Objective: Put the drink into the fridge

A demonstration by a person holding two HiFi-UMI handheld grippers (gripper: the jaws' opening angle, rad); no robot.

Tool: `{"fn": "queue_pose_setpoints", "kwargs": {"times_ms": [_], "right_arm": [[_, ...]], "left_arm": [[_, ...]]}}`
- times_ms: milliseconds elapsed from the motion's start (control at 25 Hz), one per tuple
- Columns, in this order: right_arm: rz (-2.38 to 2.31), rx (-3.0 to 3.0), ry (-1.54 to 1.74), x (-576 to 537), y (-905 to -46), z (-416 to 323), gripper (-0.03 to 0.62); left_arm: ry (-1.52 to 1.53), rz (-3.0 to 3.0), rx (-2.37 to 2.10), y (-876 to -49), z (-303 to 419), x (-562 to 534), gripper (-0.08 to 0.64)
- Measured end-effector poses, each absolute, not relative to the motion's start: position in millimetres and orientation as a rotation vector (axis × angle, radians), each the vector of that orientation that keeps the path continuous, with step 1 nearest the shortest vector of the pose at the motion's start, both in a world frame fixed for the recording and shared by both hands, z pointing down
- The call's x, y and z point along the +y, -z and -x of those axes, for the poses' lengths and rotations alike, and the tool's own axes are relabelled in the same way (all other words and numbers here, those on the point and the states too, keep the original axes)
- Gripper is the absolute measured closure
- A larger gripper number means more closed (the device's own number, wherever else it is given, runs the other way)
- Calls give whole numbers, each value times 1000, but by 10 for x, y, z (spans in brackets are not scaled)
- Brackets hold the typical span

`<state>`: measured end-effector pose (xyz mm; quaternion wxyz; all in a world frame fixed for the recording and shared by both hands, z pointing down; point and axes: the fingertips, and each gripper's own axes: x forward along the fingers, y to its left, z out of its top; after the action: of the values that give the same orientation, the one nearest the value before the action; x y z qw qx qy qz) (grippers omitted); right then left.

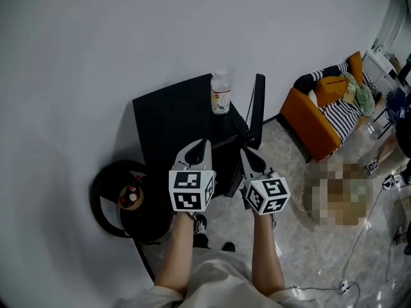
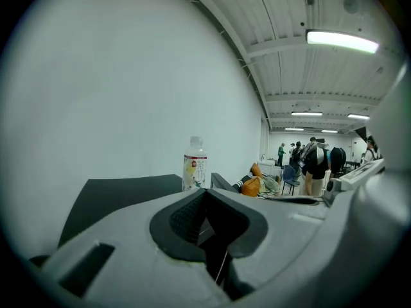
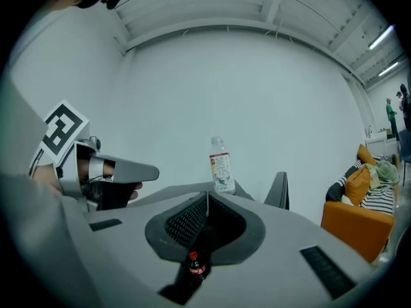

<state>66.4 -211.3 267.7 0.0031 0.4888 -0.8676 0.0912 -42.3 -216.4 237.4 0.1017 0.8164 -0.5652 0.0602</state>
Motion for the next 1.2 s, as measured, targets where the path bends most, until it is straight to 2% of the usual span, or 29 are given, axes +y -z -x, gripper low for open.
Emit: {"fn": "queue_pose_setpoints", "kwargs": {"times_ms": [200, 320, 600, 920, 1200], "right_arm": [[-1627, -2683, -246, -2593, -2497, -458, 579], [-1662, -2652, -223, -2812, -2450, -352, 489], [-1754, -2620, -228, -3263, -2370, -251, 418], [-1786, -2471, -215, -3692, -2440, -90, 303], [-1794, -2353, -215, -3958, -2600, 24, 291]], "left_arm": [[-159, -2472, -1596, -2289, 406, -2558, 551], [-177, -2520, -1548, -2224, 398, -2766, 551], [-185, -2625, -1469, -2077, 378, -3210, 551], [-197, -2667, -1370, -2028, 513, -3632, 551], [-162, -2653, -1298, -2083, 602, -3845, 551]]}}
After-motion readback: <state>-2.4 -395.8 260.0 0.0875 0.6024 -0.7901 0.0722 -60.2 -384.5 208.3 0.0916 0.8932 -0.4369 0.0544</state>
